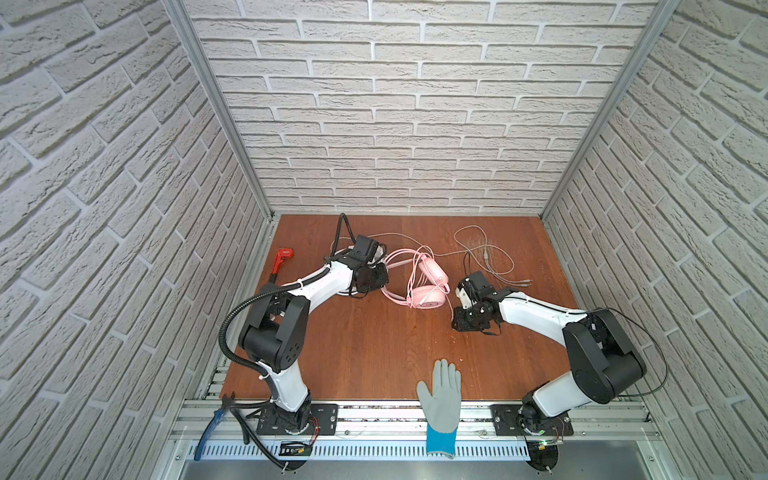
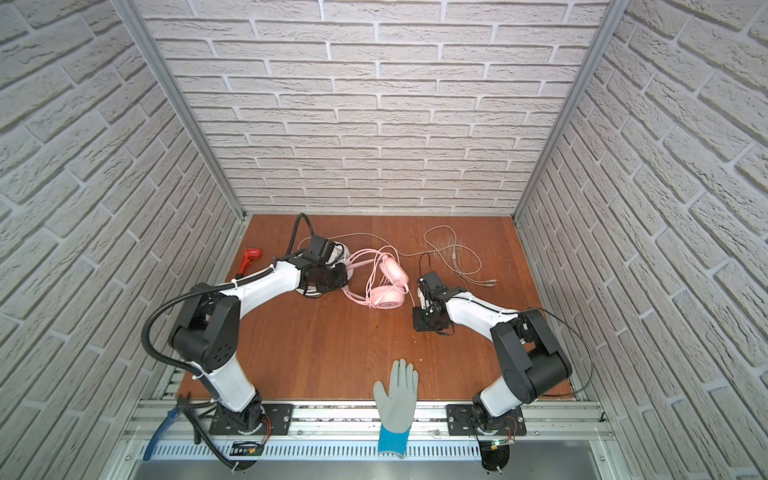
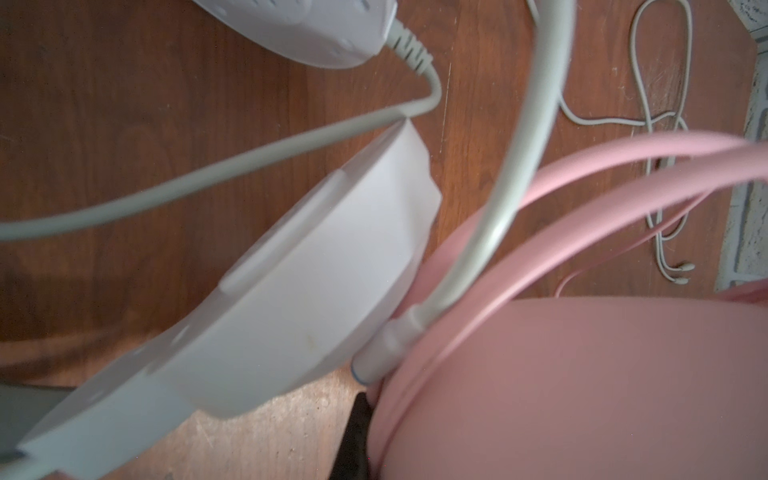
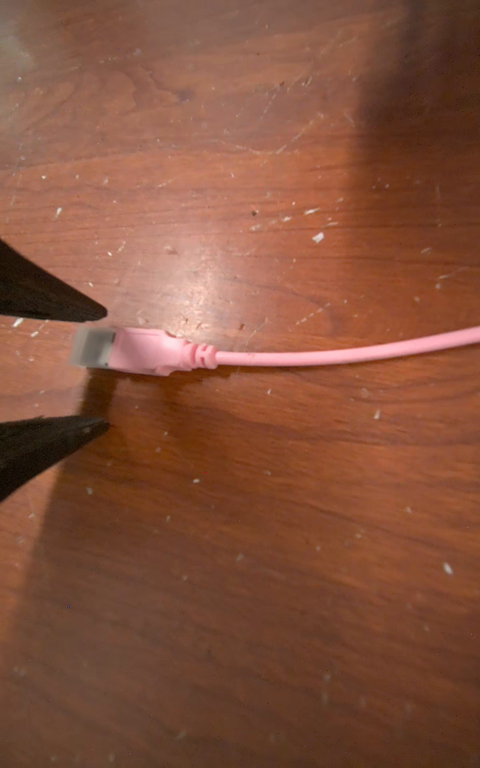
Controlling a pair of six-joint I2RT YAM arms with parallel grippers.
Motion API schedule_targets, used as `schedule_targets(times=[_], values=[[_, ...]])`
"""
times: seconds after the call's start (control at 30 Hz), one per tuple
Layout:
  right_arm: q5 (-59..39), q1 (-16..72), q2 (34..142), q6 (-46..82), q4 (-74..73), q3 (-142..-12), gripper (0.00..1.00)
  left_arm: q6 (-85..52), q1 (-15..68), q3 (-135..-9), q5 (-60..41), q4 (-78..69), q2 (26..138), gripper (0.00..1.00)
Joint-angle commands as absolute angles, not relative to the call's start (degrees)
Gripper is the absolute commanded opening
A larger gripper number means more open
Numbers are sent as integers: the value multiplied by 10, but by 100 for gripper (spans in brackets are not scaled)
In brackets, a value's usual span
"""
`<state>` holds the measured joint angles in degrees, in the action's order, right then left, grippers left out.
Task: Wrap the headphones
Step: 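Align the right gripper over the pink USB plug and close on it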
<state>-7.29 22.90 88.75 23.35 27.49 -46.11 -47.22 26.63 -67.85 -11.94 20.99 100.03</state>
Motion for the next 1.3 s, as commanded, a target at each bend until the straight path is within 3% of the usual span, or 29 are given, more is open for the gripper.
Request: schedule_targets(times=[0.0,0.4,0.7,1.07,1.27], values=[[-46,238,898,247,272,-477,40,-485,261,-675,-145,167,995,0],[26,258,930,236,330,-489,39,-485,261,-674,-146,167,996,0],[36,260,937,219,330,-483,26,-487,261,-671,-145,166,995,0],[36,261,963,201,319,-501,31,-486,260,-671,-146,168,996,0],[30,263,972,203,321,-499,21,-486,260,-673,-146,169,997,0]])
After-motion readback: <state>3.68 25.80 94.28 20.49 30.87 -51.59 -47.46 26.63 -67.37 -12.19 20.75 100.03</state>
